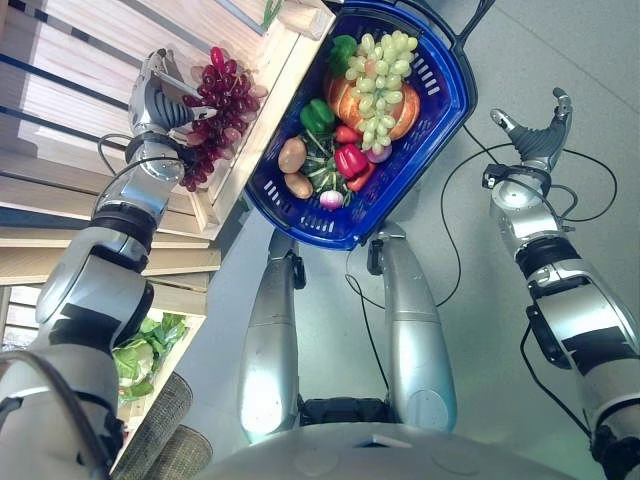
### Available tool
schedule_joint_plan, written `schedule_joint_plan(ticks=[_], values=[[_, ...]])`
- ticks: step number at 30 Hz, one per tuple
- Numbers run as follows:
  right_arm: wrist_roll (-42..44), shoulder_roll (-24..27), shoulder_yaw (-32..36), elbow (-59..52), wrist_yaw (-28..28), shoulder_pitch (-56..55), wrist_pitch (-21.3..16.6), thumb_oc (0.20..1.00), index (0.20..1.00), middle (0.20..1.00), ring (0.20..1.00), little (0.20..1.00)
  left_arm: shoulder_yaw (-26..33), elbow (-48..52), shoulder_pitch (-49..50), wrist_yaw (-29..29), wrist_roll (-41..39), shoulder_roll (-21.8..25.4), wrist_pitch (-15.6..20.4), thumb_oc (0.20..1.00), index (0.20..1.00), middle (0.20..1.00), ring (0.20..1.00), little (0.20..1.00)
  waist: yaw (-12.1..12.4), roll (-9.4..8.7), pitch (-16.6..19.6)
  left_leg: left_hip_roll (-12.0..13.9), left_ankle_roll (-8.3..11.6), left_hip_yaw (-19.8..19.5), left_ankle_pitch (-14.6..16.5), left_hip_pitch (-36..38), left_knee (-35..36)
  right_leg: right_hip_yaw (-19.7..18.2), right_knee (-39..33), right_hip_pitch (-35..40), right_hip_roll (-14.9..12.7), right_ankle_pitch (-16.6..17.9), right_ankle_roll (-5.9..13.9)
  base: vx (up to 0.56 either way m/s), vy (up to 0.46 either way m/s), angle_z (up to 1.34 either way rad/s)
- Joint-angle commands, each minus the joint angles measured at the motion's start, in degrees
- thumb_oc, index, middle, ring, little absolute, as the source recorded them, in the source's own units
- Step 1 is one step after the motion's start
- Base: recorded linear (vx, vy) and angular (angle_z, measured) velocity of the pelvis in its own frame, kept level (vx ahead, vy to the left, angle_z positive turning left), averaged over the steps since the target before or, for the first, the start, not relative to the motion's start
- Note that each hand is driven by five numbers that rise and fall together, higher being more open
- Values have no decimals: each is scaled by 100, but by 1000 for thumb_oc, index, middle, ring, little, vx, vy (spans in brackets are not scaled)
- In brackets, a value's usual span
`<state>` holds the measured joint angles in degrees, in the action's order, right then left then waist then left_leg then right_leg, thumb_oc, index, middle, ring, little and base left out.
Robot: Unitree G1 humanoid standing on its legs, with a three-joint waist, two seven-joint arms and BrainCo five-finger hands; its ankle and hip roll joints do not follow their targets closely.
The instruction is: Pick up fruits and vegetables into the basket
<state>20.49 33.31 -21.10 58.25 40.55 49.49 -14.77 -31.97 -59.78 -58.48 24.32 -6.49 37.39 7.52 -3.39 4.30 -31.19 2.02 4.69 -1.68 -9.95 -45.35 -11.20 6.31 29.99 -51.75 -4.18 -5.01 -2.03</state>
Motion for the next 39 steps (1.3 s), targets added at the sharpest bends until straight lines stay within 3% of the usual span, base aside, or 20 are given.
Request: schedule_joint_plan(ticks=[1,7,13,19,39], values=[[62,-15,80,-35,-8,-59,-216,1000,1000,1000,1000,1000,-70,-490,-114,-532,106,-248,-47,1000,1000,1000,1000,1000,-20,-268,140,-271,-199,290,858,-56,-830,-183,-889,346,268,537,619,0,0,0],[27,-140,45,-27,53,2,-250,1000,1000,1000,1000,1000,-252,-406,-85,-543,268,-406,-126,1000,1000,1000,1000,1000,-20,-286,140,-280,-202,262,870,-85,-839,-200,-909,325,279,566,635,0,-2,-1],[-2,-166,97,-278,225,-185,-218,1000,1000,1000,1000,1000,-221,217,187,168,436,-451,-179,1000,1000,1000,1000,1000,52,-273,140,-320,-214,199,875,-77,-805,-165,-951,356,276,577,645,-2,-26,0],[-28,-260,264,-344,361,-345,-263,1000,1000,1000,1000,1000,-238,837,520,793,1444,-600,-384,1000,1000,1000,1000,1000,186,-263,140,-375,-231,99,884,-76,-768,-64,-1007,400,234,605,675,-8,-61,4],[3,-363,344,-523,490,-507,-214,1000,1000,1000,1000,1000,-397,1482,678,1049,1780,-642,-894,1000,1000,1000,1000,1000,243,-315,140,-420,-247,42,871,-1,-708,10,-1070,477,222,689,719,0,-15,2]])
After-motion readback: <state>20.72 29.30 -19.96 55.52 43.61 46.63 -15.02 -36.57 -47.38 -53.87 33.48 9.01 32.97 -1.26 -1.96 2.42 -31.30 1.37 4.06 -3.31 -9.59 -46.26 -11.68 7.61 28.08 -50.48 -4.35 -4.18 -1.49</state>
